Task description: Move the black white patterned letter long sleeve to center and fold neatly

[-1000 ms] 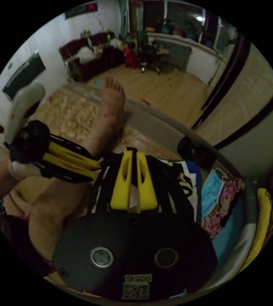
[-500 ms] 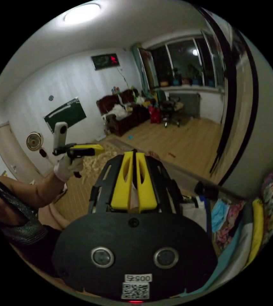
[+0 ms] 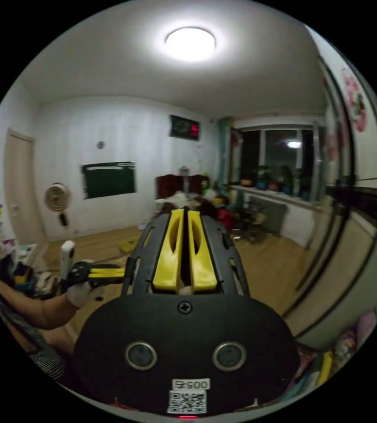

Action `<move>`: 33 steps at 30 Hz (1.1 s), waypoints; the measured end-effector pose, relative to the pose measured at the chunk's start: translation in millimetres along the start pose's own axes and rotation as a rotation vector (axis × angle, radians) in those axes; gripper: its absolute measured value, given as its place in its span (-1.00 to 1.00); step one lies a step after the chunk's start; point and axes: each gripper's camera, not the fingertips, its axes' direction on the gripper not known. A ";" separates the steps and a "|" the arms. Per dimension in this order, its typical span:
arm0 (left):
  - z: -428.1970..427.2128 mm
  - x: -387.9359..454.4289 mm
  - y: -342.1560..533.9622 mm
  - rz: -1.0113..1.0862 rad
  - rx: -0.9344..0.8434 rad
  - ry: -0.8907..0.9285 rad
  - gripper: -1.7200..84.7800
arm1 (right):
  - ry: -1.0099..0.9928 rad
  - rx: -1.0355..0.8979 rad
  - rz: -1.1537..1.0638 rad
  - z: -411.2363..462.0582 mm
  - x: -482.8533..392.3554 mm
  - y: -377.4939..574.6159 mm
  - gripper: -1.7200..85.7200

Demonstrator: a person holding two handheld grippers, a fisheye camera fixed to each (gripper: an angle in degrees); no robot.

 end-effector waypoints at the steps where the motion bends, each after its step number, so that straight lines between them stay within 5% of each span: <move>1: -23.7 -10.2 10.6 -0.020 0.009 -0.053 -0.96 | -0.115 -0.047 -0.004 21.6 -19.7 2.5 -0.99; 10: -164.0 -96.9 135.4 -0.244 -0.218 -0.434 -0.96 | -0.626 -0.583 0.054 221.4 -149.3 112.8 -0.98; 19: -191.0 -111.5 271.9 -0.426 -0.559 -0.335 -0.75 | -0.220 -0.878 -0.045 342.7 -141.6 179.4 -0.84; 26: -208.2 -114.0 339.8 -0.434 -0.852 -0.413 -0.60 | -0.304 -1.090 0.015 391.1 -159.3 241.9 -0.69; 33: -286.0 -143.4 350.9 -0.667 -0.815 -0.238 -0.82 | -0.316 -1.065 0.145 412.0 -187.4 231.8 -0.88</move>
